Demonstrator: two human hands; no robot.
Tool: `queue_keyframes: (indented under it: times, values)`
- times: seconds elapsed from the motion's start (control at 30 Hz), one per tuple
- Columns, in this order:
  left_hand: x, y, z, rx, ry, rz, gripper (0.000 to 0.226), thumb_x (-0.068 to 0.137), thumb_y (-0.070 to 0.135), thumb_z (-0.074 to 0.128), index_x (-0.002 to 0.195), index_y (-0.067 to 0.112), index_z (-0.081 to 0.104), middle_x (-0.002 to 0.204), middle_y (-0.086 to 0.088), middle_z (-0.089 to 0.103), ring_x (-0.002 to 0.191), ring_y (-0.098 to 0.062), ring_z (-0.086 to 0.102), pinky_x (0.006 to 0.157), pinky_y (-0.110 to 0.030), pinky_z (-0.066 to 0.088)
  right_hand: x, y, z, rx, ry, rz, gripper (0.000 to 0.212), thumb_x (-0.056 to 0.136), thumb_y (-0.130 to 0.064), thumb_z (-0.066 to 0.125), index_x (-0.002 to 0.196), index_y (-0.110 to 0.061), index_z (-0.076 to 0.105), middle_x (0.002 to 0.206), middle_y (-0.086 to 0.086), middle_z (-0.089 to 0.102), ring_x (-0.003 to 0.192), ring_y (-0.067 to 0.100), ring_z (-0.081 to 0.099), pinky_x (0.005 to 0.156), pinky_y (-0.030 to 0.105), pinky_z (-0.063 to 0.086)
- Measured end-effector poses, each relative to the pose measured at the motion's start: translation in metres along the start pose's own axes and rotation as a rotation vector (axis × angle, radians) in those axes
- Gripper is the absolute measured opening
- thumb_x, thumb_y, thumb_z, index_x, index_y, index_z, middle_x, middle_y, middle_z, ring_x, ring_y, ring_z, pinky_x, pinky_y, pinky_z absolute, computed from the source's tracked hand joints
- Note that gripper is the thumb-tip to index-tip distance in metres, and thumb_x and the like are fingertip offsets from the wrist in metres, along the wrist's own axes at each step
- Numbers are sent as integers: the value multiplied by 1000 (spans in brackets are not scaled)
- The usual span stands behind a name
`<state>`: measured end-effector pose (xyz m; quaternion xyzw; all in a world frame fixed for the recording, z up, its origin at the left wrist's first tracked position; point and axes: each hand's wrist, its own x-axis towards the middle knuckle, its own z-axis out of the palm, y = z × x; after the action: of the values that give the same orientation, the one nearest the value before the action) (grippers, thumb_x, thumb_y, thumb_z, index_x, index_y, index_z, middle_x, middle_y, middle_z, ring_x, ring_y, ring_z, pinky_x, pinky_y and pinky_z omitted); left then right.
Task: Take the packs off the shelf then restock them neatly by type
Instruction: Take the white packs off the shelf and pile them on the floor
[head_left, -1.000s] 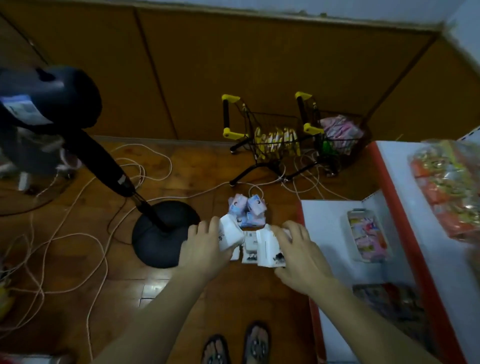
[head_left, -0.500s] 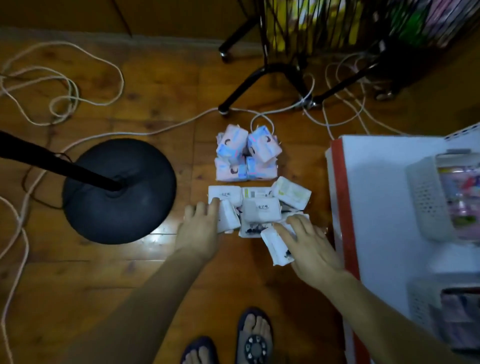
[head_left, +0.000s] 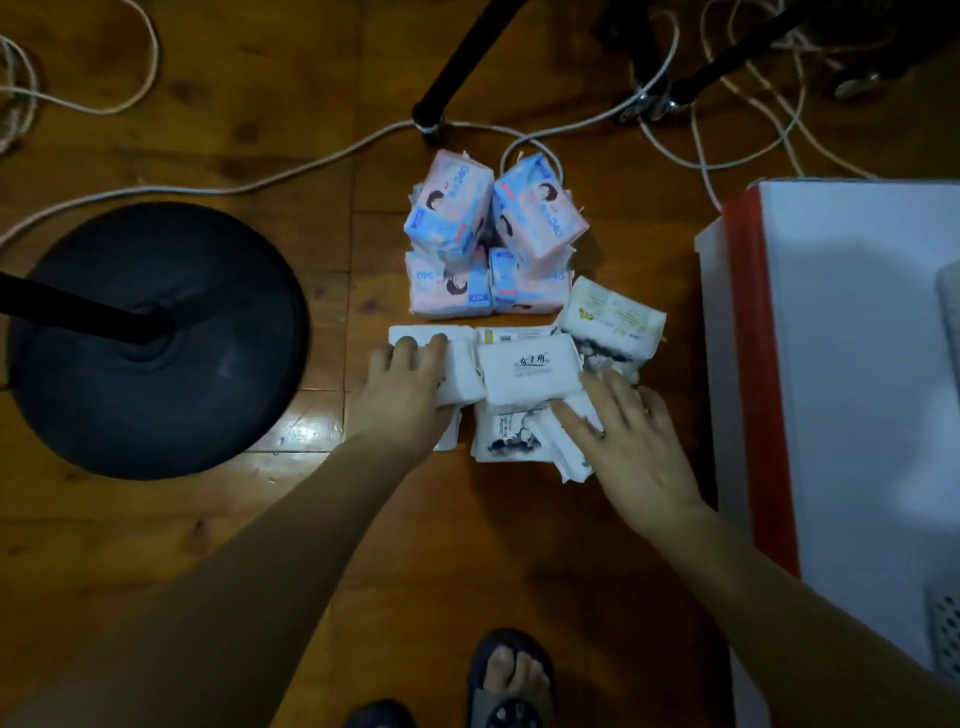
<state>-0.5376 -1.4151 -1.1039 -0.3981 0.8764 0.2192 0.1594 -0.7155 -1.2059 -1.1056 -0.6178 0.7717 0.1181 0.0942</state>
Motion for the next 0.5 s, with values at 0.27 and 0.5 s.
queue_keyframes:
  times: [0.27,0.5]
  values:
    - [-9,-4,-10,77,-92,6,104,84,46,70,156,33,-4,163,-2,3,150,-28,1,113,-57,31,0,-8,-7,59,-82,86,90,69,-16,85,147,-14,41,158,24,27,145,46,26,106,63,36]
    - [-20,1,-17,121,-8,8,100,85,53,68,156,28,2,164,-6,7,149,-31,5,115,-58,27,-18,-7,-25,141,-110,57,87,70,-48,84,142,-15,45,158,21,29,145,40,30,112,59,33]
